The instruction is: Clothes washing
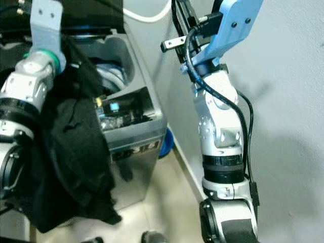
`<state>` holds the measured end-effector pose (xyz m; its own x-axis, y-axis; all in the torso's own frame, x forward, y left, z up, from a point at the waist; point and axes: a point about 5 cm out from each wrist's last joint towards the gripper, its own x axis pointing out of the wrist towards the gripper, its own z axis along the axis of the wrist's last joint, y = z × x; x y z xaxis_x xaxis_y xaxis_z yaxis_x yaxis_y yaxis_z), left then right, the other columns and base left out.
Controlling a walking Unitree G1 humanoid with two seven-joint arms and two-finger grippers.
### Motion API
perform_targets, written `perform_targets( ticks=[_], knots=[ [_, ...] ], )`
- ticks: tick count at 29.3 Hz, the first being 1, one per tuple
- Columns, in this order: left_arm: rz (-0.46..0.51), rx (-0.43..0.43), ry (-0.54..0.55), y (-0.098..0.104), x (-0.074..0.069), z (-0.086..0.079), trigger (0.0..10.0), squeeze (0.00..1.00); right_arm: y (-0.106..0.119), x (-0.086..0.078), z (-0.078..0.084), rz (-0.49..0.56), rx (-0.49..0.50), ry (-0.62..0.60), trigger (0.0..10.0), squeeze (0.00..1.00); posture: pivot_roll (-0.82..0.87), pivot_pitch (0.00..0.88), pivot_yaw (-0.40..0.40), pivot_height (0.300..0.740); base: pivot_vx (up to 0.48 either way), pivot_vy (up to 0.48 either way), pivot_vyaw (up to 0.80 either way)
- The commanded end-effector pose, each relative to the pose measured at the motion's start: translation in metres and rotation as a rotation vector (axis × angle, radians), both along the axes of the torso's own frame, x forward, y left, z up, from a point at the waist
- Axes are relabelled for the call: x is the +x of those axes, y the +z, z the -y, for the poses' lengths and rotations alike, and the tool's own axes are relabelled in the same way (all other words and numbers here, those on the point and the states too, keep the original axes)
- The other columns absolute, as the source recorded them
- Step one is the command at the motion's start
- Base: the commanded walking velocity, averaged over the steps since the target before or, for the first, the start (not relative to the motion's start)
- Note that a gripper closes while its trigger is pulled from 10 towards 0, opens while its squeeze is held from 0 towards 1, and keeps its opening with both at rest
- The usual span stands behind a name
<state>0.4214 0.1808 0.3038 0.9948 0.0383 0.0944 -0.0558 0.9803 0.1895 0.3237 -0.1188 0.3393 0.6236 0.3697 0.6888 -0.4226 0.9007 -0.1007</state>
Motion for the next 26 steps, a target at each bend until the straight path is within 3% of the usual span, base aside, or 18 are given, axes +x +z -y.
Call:
perform_targets(
  ticks=[1, 6, 7, 11, 15, 17, 19, 20, 22, 23, 26],
  knots=[
    [-0.078, -0.052, -0.057, -0.022, 0.001, 0.003, 10.0, 0.0, -0.001, -0.003, 0.001, -0.001, -0.008, 0.018, 10.0, 0.0, 0.02, 0.062, -0.034, 0.74, 0.0, 0.0, 0.0],
    [-0.031, -0.037, -0.202, -0.023, -0.009, 0.01, 10.0, 0.0, -0.002, -0.003, -0.002, -0.009, -0.014, 0.034, 10.0, 0.0, 0.03, 0.06, -0.031, 0.74, 0.0, 0.0, 0.0],
    [0.029, 0.007, -0.241, -0.019, -0.018, 0.014, 10.0, 1.0, -0.004, -0.003, -0.003, -0.012, -0.014, 0.041, 10.0, 0.0, 0.04, 0.057, -0.03, 0.74, 0.0, 0.0, 0.0],
    [0.198, 0.186, -0.241, -0.014, -0.054, 0.021, 10.0, 1.0, -0.01, -0.001, -0.006, -0.033, -0.025, 0.058, 10.0, 0.0, 0.05, 0.052, -0.035, 0.74, 0.0, 0.0, 0.0],
    [0.213, 0.202, -0.24, -0.014, -0.058, 0.021, 10.0, 1.0, -0.011, -0.001, -0.006, -0.036, -0.028, 0.06, 10.0, 0.0, 0.05, 0.052, -0.035, 0.74, 0.0, 0.0, 0.0],
    [0.426, 0.405, -0.2, -0.002, -0.084, 0.024, 10.0, 1.0, -0.017, 0.002, -0.008, -0.056, -0.041, 0.071, 10.0, 0.0, 0.08, 0.041, -0.049, 0.74, 0.0, 0.0, 0.0],
    [0.426, 0.405, -0.2, -0.002, -0.084, 0.024, 10.0, 1.0, -0.017, 0.002, -0.008, -0.056, -0.041, 0.071, 10.0, 0.0, 0.08, 0.041, -0.049, 0.74, 0.0, 0.0, 0.0],
    [0.522, 0.472, -0.183, 0.002, -0.099, 0.027, 10.0, 1.0, -0.02, 0.003, -0.011, -0.066, -0.048, 0.082, 10.0, 0.0, 0.09, 0.036, -0.052, 0.74, 0.0, 0.0, 0.0],
    [0.522, 0.472, -0.183, 0.002, -0.099, 0.027, 10.0, 1.0, -0.02, 0.003, -0.011, -0.066, -0.048, 0.082, 10.0, 0.0, 0.09, 0.036, -0.052, 0.74, 0.0, 0.0, 0.0],
    [0.584, 0.502, -0.16, 0.005, -0.112, 0.028, 10.0, 1.0, -0.022, 0.004, -0.013, -0.072, -0.052, 0.092, 10.0, 0.0, 0.09, 0.031, -0.052, 0.74, 0.0, 0.0, 0.0],
    [0.603, 0.485, -0.134, 0.007, -0.122, 0.026, 10.0, 1.0, -0.022, 0.004, -0.014, -0.075, -0.054, 0.099, 10.0, 0.0, 0.1, 0.03, -0.053, 0.74, 0.0, 0.0, 0.0]
  ],
)
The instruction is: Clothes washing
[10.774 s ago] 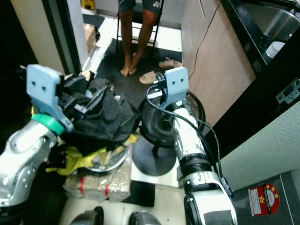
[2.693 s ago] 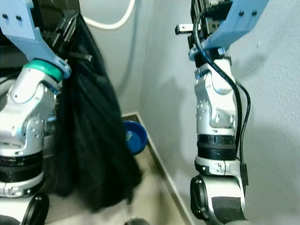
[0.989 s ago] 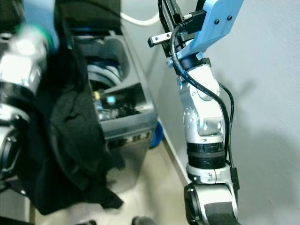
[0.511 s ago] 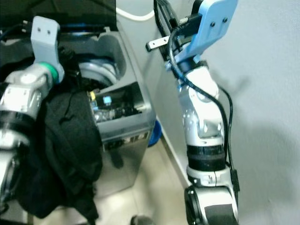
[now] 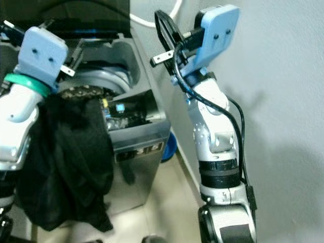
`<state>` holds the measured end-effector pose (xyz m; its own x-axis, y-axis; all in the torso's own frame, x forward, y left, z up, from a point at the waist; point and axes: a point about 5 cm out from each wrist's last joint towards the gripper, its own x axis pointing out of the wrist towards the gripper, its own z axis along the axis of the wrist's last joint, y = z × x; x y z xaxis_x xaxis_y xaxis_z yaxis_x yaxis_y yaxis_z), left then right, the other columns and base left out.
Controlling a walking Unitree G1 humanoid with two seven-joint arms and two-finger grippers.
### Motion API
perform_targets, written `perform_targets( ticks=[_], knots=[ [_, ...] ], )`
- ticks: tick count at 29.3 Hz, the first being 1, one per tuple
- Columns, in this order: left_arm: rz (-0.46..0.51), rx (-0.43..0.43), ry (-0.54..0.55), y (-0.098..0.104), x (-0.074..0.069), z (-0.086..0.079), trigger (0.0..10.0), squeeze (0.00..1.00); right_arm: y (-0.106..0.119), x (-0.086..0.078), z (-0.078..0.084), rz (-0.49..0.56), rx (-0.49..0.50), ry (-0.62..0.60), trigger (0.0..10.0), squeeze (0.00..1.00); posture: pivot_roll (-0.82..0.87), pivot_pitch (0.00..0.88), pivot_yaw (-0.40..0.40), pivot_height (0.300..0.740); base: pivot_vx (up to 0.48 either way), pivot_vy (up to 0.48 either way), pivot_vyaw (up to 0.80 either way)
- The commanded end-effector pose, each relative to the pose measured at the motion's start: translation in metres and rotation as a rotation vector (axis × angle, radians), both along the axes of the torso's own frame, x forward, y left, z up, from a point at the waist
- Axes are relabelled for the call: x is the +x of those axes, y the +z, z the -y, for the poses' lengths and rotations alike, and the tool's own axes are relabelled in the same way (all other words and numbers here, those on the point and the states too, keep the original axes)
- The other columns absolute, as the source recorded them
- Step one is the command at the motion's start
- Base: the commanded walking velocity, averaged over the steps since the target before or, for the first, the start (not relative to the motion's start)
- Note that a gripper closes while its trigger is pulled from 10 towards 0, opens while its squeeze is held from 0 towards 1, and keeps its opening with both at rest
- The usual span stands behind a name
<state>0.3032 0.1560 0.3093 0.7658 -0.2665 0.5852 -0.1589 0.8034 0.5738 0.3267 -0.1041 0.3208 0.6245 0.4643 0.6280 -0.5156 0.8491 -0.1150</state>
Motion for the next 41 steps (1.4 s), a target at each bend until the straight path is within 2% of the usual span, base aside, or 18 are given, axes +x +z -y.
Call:
perform_targets(
  ticks=[1, 2, 3, 6, 8, 13, 14, 16, 18, 20, 21, 22, 23, 27, 31, 36, 37, 41],
  knots=[
    [0.014, 0.001, 0.007, 0.001, -0.004, 0.001, 10.0, 1.0, -0.004, 0.002, 0.0, -0.011, -0.005, 0.0, 10.0, 0.0, 0.1, 0.03, -0.053, 0.74, 0.0, 0.0, 0.0],
    [0.014, 0.001, 0.007, 0.001, -0.004, 0.001, 10.0, 1.0, -0.004, 0.002, 0.0, -0.011, -0.005, 0.0, 10.0, 0.0, 0.1, 0.03, -0.053, 0.74, 0.0, 0.0, 0.0],
    [-0.016, -0.03, 0.022, -0.005, -0.016, -0.003, 10.0, 0.0, -0.005, 0.002, 0.0, -0.014, -0.007, 0.004, 10.0, 0.0, 0.11, 0.03, -0.057, 0.74, 0.0, 0.0, 0.0],
    [-0.039, -0.034, 0.037, -0.012, -0.029, -0.007, 10.0, 0.0, -0.006, 0.002, 0.0, -0.019, -0.011, 0.006, 10.0, 0.0, 0.12, 0.033, -0.062, 0.74, 0.0, 0.0, 0.0],
    [-0.113, -0.045, 0.06, -0.027, -0.05, -0.012, 10.0, 0.0, -0.008, 0.003, 0.0, -0.029, -0.02, 0.012, 10.0, 0.0, 0.12, 0.042, -0.077, 0.74, 0.0, 0.0, 0.0],
    [-0.149, -0.082, 0.071, -0.034, -0.058, -0.014, 10.0, 0.0, -0.009, 0.004, 0.0, -0.034, -0.024, 0.018, 10.0, 0.0, 0.13, 0.051, -0.085, 0.74, 0.0, 0.0, 0.0],
    [-0.216, -0.169, 0.088, -0.044, -0.065, -0.019, 10.0, 0.0, -0.01, 0.005, -0.002, -0.039, -0.03, 0.027, 10.0, 0.0, 0.13, 0.062, -0.092, 0.74, 0.0, 0.0, 0.0],
    [-0.216, -0.169, 0.088, -0.044, -0.065, -0.019, 10.0, 0.0, -0.01, 0.005, -0.002, -0.039, -0.03, 0.027, 10.0, 0.0, 0.13, 0.062, -0.092, 0.74, 0.0, 0.0, 0.0],
    [-0.426, -0.521, 0.011, -0.064, -0.076, -0.027, 10.0, 0.0, -0.013, 0.008, -0.005, -0.051, -0.045, 0.048, 10.0, 0.0, 0.15, 0.073, -0.103, 0.74, 0.0, 0.0, 0.0],
    [-0.426, -0.521, 0.011, -0.064, -0.076, -0.027, 10.0, 0.0, -0.013, 0.008, -0.005, -0.051, -0.045, 0.048, 10.0, 0.0, 0.15, 0.073, -0.103, 0.74, 0.0, 0.0, 0.0],
    [-0.492, -0.615, -0.049, -0.069, -0.079, -0.029, 10.0, 0.07, -0.014, 0.009, -0.006, -0.055, -0.048, 0.053, 10.0, 0.0, 0.15, 0.078, -0.103, 0.74, 0.0, 0.0, 0.0],
    [-0.492, -0.615, -0.049, -0.069, -0.079, -0.029, 10.0, 0.07, -0.014, 0.009, -0.006, -0.055, -0.048, 0.053, 10.0, 0.0, 0.15, 0.078, -0.103, 0.74, 0.0, 0.0, 0.0],
    [-0.524, -0.653, -0.07, -0.07, -0.081, -0.032, 10.0, 1.0, -0.014, 0.009, -0.007, -0.057, -0.048, 0.056, 10.0, 0.0, 0.15, 0.08, -0.1, 0.74, 0.0, 0.0, 0.0],
    [-0.545, -0.626, -0.069, -0.072, -0.082, -0.034, 10.0, 1.0, -0.014, 0.01, -0.008, -0.057, -0.046, 0.055, 10.0, 0.0, 0.15, 0.082, -0.097, 0.74, 0.0, 0.0, 0.0],
    [-0.649, -0.539, -0.045, -0.083, -0.089, -0.034, 10.0, 1.0, -0.015, 0.01, -0.008, -0.06, -0.037, 0.048, 10.0, 0.0, 0.15, 0.085, -0.08, 0.74, 0.0, 0.0, 0.0],
    [-0.682, -0.531, -0.024, -0.088, -0.09, -0.036, 10.0, 1.0, -0.016, 0.009, -0.009, -0.06, -0.032, 0.046, 10.0, 0.0, 0.15, 0.087, -0.074, 0.74, 0.0, 0.0, 0.0],
    [-0.723, -0.531, 0.019, -0.093, -0.09, -0.041, 10.0, 0.0, -0.017, 0.009, -0.008, -0.061, -0.027, 0.043, 10.0, 0.0, 0.15, 0.089, -0.067, 0.74, 0.0, 0.0, 0.0],
    [-0.791, -0.518, 0.122, -0.099, -0.083, -0.052, 10.0, 0.0, -0.018, 0.01, -0.007, -0.063, -0.019, 0.035, 10.0, 0.0, 0.15, 0.087, -0.061, 0.74, 0.0, 0.0, 0.0]
  ],
)
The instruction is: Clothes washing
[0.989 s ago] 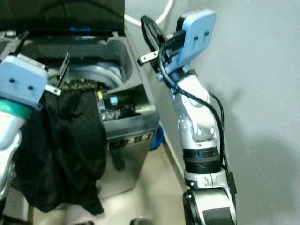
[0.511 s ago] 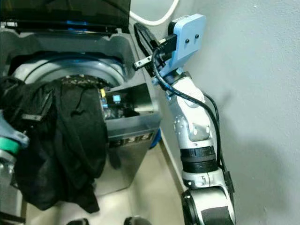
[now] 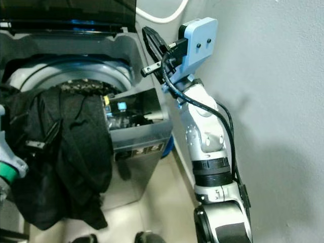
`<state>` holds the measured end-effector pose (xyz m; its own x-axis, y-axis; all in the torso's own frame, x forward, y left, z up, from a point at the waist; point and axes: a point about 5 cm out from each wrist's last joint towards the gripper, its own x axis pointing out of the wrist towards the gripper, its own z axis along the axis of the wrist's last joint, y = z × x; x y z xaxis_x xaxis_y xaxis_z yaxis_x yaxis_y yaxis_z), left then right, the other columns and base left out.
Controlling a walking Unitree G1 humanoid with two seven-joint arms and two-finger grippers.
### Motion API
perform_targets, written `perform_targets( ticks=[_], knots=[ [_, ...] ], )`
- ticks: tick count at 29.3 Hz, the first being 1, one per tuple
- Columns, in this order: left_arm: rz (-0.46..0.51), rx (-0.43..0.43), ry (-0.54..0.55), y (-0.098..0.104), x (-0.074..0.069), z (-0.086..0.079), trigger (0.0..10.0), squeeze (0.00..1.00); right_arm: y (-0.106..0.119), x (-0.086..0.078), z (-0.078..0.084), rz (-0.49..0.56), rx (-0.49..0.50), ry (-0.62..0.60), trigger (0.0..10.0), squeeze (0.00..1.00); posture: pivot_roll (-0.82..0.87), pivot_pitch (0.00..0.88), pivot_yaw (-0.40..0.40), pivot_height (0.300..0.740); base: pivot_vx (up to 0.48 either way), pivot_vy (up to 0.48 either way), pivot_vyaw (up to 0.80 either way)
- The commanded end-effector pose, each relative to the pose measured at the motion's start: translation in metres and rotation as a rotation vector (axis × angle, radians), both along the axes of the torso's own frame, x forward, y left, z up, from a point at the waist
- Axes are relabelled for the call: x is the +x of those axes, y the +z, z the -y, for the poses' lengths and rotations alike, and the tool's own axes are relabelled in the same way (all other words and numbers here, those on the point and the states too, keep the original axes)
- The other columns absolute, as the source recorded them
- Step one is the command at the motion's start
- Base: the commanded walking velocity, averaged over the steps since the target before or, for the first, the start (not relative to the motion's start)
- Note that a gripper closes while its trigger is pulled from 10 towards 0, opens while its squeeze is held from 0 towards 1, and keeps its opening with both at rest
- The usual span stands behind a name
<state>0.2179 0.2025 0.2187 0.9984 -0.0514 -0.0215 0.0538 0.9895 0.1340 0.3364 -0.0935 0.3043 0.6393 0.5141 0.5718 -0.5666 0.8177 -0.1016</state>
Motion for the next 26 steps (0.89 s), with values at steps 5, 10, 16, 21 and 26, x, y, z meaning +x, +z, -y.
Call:
perform_targets(
  ticks=[5, 10, 16, 21, 26],
  knots=[
    [-0.081, 0.034, 0.078, -0.006, 0.016, -0.015, 8.3, 0.0, -0.001, 0.001, 0.004, 0.007, 0.015, -0.027, 10.0, 0.0, 0.15, 0.082, -0.054, 0.74, 0.0, 0.0, 0.0],
    [-0.041, 0.089, 0.053, -0.001, 0.024, -0.015, 0.0, 0.0, 0.0, 0.001, 0.007, 0.013, 0.02, -0.041, 10.0, 0.0, 0.14, 0.077, -0.048, 0.74, 0.0, 0.0, 0.0],
    [-0.028, 0.12, 0.018, -0.001, 0.022, -0.009, 0.0, 0.0, 0.001, 0.0, 0.009, 0.017, 0.026, -0.052, 10.0, 0.0, 0.14, 0.078, -0.046, 0.74, 0.0, 0.0, 0.0],
    [-0.037, 0.119, 0.018, -0.001, 0.02, -0.007, 0.0, 0.0, 0.001, 0.0, 0.009, 0.019, 0.027, -0.052, 10.0, 0.0, 0.14, 0.079, -0.049, 0.74, 0.0, 0.0, 0.0],
    [-0.027, 0.123, 0.017, -0.001, 0.021, -0.007, 0.0, 0.0, 0.002, 0.001, 0.009, 0.021, 0.028, -0.052, 10.0, 0.0, 0.14, 0.076, -0.05, 0.74, 0.0, 0.0, 0.0]
  ],
)
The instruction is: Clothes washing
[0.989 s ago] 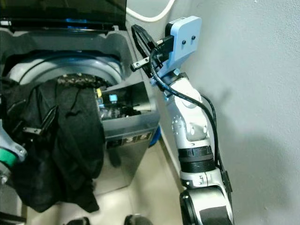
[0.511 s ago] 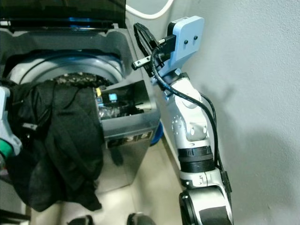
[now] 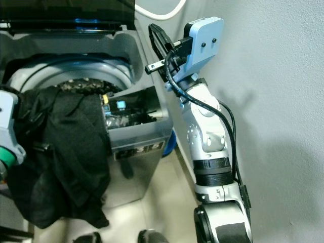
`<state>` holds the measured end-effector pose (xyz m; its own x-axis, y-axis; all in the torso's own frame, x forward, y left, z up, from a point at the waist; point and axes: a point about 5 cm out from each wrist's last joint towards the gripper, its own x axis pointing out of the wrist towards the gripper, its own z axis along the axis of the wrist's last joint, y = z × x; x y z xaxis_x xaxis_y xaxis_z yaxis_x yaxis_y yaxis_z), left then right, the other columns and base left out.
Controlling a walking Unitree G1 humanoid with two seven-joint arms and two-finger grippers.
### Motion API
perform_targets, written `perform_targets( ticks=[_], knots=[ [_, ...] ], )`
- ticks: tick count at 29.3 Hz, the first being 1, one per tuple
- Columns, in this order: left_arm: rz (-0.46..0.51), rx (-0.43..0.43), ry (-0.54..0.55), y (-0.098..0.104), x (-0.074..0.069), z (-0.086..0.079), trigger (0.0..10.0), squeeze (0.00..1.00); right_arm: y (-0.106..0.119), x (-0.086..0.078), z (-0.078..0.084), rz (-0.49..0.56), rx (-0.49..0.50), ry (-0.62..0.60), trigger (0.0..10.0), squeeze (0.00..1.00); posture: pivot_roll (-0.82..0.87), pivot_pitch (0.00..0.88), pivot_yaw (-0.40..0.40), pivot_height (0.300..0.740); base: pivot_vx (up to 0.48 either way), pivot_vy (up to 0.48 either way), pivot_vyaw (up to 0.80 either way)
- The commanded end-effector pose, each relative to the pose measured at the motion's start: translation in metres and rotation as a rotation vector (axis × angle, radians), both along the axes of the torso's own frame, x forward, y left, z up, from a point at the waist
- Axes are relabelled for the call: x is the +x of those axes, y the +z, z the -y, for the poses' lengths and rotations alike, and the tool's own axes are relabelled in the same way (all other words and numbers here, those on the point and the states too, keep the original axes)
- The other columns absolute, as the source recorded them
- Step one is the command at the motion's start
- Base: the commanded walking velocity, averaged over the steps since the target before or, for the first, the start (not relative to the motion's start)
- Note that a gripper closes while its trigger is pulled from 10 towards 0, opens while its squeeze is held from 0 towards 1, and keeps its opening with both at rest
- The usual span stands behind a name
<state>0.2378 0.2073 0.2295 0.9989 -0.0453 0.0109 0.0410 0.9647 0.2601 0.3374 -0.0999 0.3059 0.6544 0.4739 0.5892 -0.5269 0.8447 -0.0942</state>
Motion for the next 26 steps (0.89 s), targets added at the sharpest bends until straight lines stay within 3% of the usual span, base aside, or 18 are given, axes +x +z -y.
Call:
perform_targets(
  ticks=[1, 2, 3, 5, 6, 7, 8, 11, 13, 14, 16, 17, 19, 21, 22, 23, 25, 26],
  knots=[
    [-0.026, 0.024, 0.006, -0.008, 0.003, 0.0, 0.0, 0.0, 0.0, 0.0, 0.002, 0.008, 0.01, -0.006, 10.0, 0.0, 0.14, 0.076, -0.051, 0.74, 0.0, 0.0, 0.0],
    [-0.026, 0.024, 0.006, -0.008, 0.003, 0.0, 0.0, 0.0, 0.0, 0.0, 0.002, 0.008, 0.01, -0.006, 10.0, 0.0, 0.14, 0.076, -0.051, 0.74, 0.0, 0.0, 0.0],
    [0.127, 0.273, -0.017, 0.006, 0.009, 0.01, 0.0, 0.0, 0.001, 0.0, 0.002, 0.009, 0.011, -0.006, 10.0, 0.0, 0.13, 0.071, -0.052, 0.74, 0.0, 0.0, 0.0],
    [0.127, 0.273, -0.017, 0.006, 0.009, 0.01, 0.0, 0.0, 0.001, 0.0, 0.002, 0.009, 0.011, -0.006, 10.0, 0.0, 0.13, 0.071, -0.052, 0.74, 0.0, 0.0, 0.0],
    [0.252, 0.398, -0.052, 0.014, 0.016, 0.025, 4.8, 0.0, 0.001, 0.001, 0.002, 0.008, 0.012, -0.006, 10.0, 0.0, 0.13, 0.065, -0.054, 0.74, 0.0, 0.0, 0.0],
    [0.252, 0.398, -0.052, 0.014, 0.016, 0.025, 4.8, 0.0, 0.001, 0.001, 0.002, 0.008, 0.012, -0.006, 10.0, 0.0, 0.13, 0.065, -0.054, 0.74, 0.0, 0.0, 0.0],
    [0.369, 0.462, -0.078, 0.023, 0.031, 0.045, 10.0, 0.0, 0.002, 0.001, 0.001, 0.012, 0.013, -0.005, 10.0, 0.0, 0.11, 0.057, -0.055, 0.74, 0.0, 0.0, 0.0],
    [0.369, 0.462, -0.078, 0.023, 0.031, 0.045, 10.0, 0.0, 0.002, 0.001, 0.001, 0.012, 0.013, -0.005, 10.0, 0.0, 0.11, 0.057, -0.055, 0.74, 0.0, 0.0, 0.0],
    [0.504, 0.41, -0.085, 0.051, 0.074, 0.074, 10.0, 0.0, 0.006, 0.0, 0.001, 0.027, 0.015, -0.012, 10.0, 0.0, 0.08, 0.041, -0.05, 0.74, 0.0, 0.0, 0.0],
    [0.504, 0.41, -0.085, 0.051, 0.074, 0.074, 10.0, 0.0, 0.006, 0.0, 0.001, 0.027, 0.015, -0.012, 10.0, 0.0, 0.08, 0.041, -0.05, 0.74, 0.0, 0.0, 0.0],
    [0.572, 0.38, -0.094, 0.08, 0.103, 0.087, 10.0, 0.0, 0.01, 0.001, 0.002, 0.04, 0.016, -0.021, 10.0, 0.0, 0.07, 0.038, -0.047, 0.74, 0.0, 0.0, 0.0],
    [0.572, 0.38, -0.094, 0.08, 0.103, 0.087, 10.0, 0.0, 0.01, 0.001, 0.002, 0.04, 0.016, -0.021, 10.0, 0.0, 0.07, 0.038, -0.047, 0.74, 0.0, 0.0, 0.0],
    [0.679, 0.388, -0.096, 0.124, 0.121, 0.094, 10.0, 0.0, 0.011, 0.0, 0.005, 0.046, 0.015, -0.034, 10.0, 0.0, 0.05, 0.033, -0.036, 0.74, 0.0, 0.0, 0.0],
    [0.679, 0.388, -0.096, 0.124, 0.121, 0.094, 10.0, 0.0, 0.011, 0.0, 0.005, 0.046, 0.015, -0.034, 10.0, 0.0, 0.05, 0.033, -0.036, 0.74, 0.0, 0.0, 0.0],
    [0.781, 0.382, -0.084, 0.165, 0.126, 0.096, 10.0, 0.0, 0.01, -0.002, 0.007, 0.048, 0.015, -0.045, 10.0, 0.0, 0.03, 0.03, -0.026, 0.74, 0.0, 0.0, 0.0],
    [0.781, 0.382, -0.084, 0.165, 0.126, 0.096, 10.0, 0.0, 0.01, -0.002, 0.007, 0.048, 0.015, -0.045, 10.0, 0.0, 0.03, 0.03, -0.026, 0.74, 0.0, 0.0, 0.0],
    [0.882, 0.402, -0.059, 0.197, 0.121, 0.098, 10.0, 0.0, 0.009, -0.003, 0.009, 0.049, 0.017, -0.058, 10.0, 0.0, 0.03, 0.029, -0.019, 0.74, 0.0, 0.0, 0.0],
    [0.882, 0.402, -0.059, 0.197, 0.121, 0.098, 10.0, 0.0, 0.009, -0.003, 0.009, 0.049, 0.017, -0.058, 10.0, 0.0, 0.03, 0.029, -0.019, 0.74, 0.0, 0.0, 0.0]
  ],
)
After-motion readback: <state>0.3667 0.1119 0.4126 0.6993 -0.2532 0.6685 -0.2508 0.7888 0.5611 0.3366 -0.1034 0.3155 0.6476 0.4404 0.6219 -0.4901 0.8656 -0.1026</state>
